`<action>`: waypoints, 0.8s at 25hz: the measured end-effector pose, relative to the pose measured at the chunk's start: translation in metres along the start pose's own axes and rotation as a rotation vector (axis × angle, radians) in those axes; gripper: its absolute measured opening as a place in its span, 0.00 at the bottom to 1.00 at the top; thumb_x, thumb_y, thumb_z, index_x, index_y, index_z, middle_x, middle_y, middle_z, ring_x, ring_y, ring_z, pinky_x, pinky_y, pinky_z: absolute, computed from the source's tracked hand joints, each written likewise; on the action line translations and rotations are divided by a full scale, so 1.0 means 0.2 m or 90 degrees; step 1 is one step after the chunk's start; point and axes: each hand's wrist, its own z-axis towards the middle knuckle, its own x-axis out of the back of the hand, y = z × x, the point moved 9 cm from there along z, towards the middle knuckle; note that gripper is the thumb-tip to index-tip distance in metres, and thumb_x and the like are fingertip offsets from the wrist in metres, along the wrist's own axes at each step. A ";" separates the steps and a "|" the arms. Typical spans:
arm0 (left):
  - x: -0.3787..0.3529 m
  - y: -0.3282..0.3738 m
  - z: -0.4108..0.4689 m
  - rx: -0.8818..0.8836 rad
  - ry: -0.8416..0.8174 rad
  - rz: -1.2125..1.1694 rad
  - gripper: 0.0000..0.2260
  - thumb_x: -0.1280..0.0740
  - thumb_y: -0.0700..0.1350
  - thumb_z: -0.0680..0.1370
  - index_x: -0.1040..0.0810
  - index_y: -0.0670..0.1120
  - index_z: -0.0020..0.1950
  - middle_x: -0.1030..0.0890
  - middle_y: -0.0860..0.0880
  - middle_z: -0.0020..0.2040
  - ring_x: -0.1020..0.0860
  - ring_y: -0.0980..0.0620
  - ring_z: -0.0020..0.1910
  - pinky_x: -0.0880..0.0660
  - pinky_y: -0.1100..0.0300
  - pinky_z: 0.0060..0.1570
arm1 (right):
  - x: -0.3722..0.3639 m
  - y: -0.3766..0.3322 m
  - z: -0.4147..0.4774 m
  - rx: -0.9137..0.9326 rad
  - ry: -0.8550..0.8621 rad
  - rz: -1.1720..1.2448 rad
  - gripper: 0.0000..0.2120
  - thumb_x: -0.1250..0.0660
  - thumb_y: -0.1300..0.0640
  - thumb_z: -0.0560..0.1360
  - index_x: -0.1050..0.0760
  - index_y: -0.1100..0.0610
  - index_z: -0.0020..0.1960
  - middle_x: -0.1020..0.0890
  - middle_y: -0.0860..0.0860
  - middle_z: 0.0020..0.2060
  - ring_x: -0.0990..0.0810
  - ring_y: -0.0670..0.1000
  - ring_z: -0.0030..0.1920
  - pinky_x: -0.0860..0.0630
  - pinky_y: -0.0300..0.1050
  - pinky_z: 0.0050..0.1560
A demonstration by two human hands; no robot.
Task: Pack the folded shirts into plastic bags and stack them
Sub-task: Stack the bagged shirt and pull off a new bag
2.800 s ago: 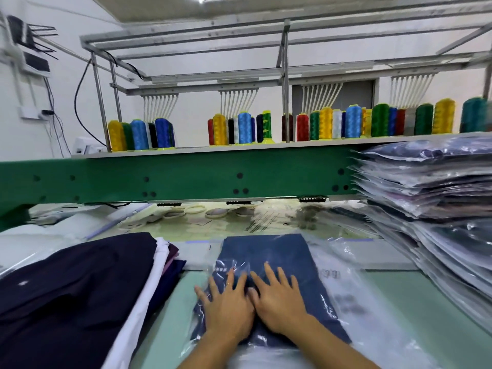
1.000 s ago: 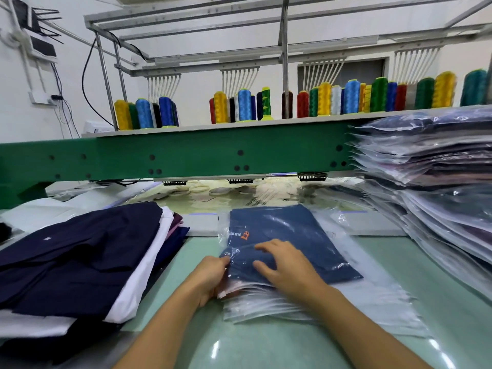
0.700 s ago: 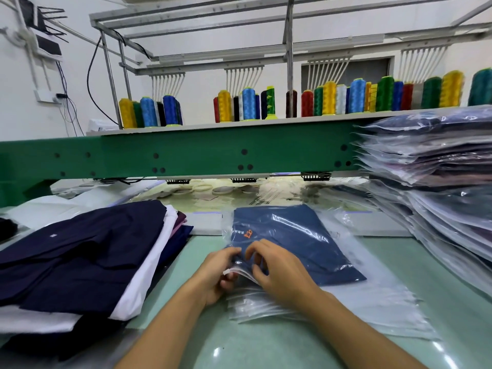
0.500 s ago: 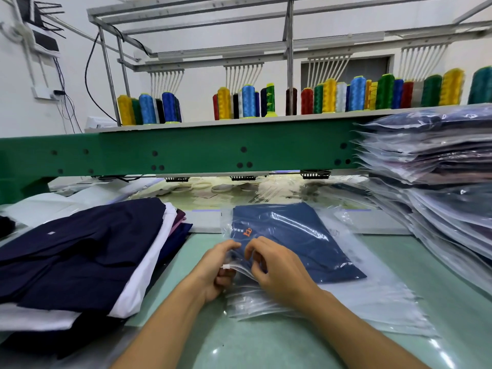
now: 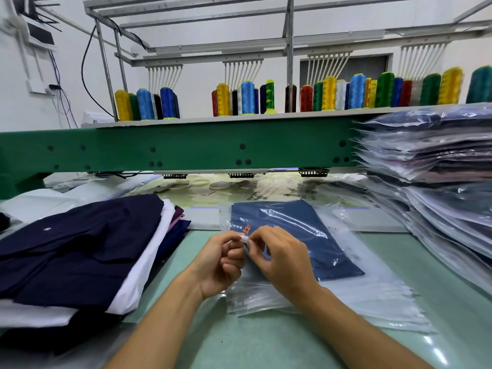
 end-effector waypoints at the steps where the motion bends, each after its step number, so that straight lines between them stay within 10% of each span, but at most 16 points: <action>1: -0.01 0.00 0.00 0.004 -0.008 -0.004 0.14 0.30 0.45 0.73 0.33 0.50 0.32 0.39 0.54 0.26 0.43 0.60 0.19 0.43 0.70 0.16 | 0.00 0.00 0.00 0.000 -0.005 0.002 0.05 0.30 0.52 0.77 0.23 0.50 0.44 0.23 0.43 0.35 0.27 0.44 0.37 0.26 0.47 0.31; 20: -0.01 0.11 -0.04 -0.127 -0.008 -0.192 0.13 0.36 0.42 0.74 0.35 0.49 0.30 0.39 0.54 0.24 0.41 0.58 0.18 0.41 0.69 0.16 | -0.01 0.08 0.01 -0.060 -0.002 -0.037 0.06 0.32 0.48 0.76 0.26 0.47 0.42 0.24 0.42 0.37 0.29 0.47 0.39 0.28 0.46 0.38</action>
